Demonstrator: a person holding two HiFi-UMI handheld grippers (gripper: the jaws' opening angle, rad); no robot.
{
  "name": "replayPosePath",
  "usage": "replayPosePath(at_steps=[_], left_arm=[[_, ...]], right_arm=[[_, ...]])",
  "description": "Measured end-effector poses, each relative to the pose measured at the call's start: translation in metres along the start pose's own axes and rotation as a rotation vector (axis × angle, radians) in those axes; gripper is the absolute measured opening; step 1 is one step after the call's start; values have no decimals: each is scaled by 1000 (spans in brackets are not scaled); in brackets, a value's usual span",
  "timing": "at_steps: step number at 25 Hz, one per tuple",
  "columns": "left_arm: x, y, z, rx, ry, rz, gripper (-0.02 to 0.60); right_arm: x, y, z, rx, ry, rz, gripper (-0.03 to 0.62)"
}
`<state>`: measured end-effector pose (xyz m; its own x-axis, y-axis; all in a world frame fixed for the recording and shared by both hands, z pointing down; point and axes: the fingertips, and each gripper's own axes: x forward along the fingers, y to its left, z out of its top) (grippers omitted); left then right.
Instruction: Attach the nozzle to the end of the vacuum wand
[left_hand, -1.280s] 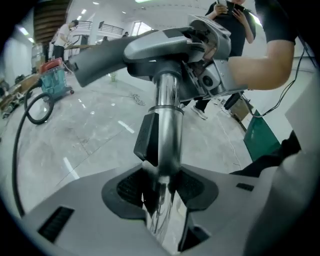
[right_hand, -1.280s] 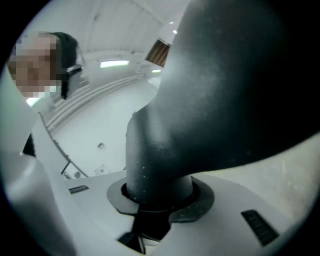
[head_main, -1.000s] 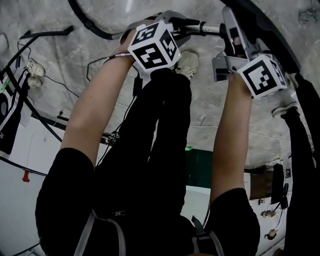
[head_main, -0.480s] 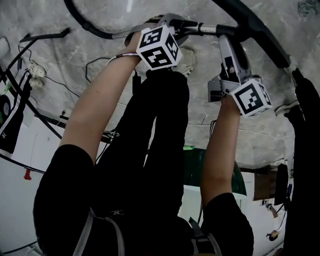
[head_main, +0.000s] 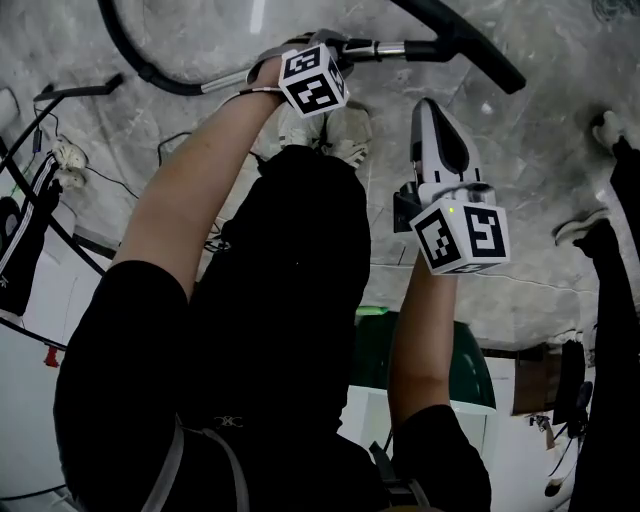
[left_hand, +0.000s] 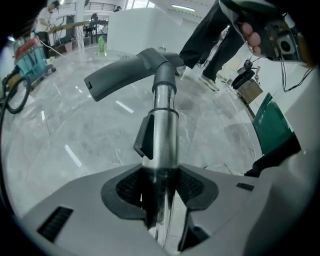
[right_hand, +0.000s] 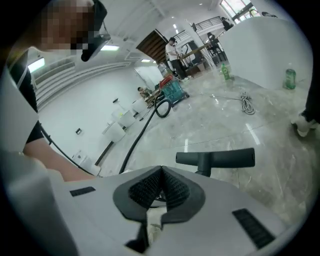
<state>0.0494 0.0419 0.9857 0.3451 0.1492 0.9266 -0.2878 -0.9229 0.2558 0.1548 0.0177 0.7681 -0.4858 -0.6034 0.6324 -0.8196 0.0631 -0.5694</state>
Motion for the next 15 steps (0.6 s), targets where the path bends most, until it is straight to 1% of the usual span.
replayPosePath(at_steps=[2, 5, 10, 15], left_arm=[[17, 6, -7, -8, 31, -6, 173], [33, 15, -22, -18, 72, -4, 173], [49, 14, -42, -30, 102, -5, 173], [61, 12, -56, -41, 115, 10, 173]], right_arm=[[3, -8, 1, -13, -6, 7, 15], [9, -20, -1, 20, -26, 19, 15], [17, -30, -16, 76, -4, 42, 15], [23, -31, -24, 75, 9, 49, 15]])
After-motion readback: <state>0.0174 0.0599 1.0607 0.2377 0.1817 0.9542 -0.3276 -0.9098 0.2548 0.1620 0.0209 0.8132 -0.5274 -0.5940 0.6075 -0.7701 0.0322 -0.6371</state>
